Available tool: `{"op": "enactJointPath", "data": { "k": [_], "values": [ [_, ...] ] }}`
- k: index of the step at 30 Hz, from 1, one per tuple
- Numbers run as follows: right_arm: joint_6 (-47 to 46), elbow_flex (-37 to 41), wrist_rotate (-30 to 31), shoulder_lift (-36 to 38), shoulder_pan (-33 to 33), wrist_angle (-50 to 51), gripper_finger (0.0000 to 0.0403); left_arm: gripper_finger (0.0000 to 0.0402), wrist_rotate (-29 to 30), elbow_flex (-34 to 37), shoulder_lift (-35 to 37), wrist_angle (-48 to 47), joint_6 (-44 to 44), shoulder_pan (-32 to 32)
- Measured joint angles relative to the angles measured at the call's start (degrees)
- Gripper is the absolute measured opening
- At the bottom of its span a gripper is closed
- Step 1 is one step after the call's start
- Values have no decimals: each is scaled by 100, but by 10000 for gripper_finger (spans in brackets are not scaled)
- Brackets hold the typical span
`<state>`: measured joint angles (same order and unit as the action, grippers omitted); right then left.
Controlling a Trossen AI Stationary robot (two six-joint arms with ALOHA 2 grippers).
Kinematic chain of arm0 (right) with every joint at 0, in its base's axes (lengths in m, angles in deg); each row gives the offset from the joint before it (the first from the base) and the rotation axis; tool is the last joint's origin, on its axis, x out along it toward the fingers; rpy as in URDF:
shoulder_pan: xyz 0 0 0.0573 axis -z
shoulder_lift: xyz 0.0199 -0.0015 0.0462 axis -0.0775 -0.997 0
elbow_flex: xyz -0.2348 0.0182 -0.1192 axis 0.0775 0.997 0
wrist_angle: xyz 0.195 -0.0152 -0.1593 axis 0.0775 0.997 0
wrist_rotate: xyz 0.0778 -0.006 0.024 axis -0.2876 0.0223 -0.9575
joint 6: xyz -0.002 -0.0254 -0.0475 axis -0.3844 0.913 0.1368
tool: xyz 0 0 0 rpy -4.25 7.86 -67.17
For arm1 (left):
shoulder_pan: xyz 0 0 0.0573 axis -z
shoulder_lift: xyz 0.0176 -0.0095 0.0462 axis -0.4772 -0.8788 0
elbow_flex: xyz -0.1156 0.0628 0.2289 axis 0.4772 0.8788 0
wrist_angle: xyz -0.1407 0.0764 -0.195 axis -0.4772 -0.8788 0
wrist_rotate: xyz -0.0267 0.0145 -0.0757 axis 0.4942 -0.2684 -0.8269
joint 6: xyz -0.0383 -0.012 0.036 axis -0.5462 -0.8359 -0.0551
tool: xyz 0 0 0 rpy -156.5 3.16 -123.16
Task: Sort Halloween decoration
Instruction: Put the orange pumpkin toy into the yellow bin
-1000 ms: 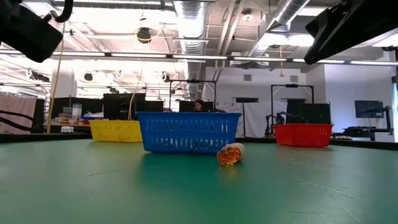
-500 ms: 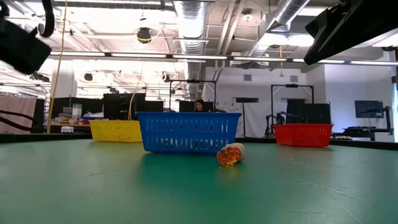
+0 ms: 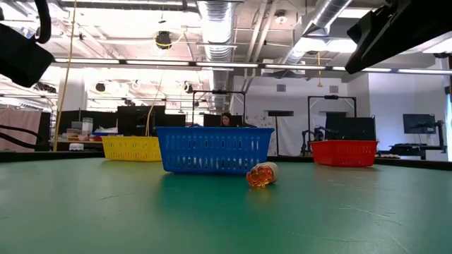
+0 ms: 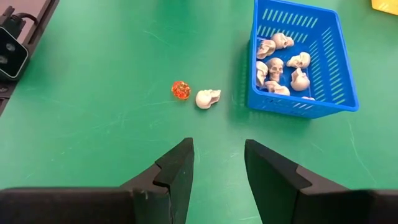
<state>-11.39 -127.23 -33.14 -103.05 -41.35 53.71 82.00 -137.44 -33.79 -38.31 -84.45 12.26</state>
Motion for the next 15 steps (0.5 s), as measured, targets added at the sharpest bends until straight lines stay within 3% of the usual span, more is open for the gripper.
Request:
{"op": "enactJointPath", "data": {
  "k": [8,15],
  "values": [
    [-2,0,0,2,0,16,173,171,7,22,2,115,-13,104],
    [-15,0,-2,2,-75,23,173,171,-39,510,48,764,-9,104]
  ]
}}
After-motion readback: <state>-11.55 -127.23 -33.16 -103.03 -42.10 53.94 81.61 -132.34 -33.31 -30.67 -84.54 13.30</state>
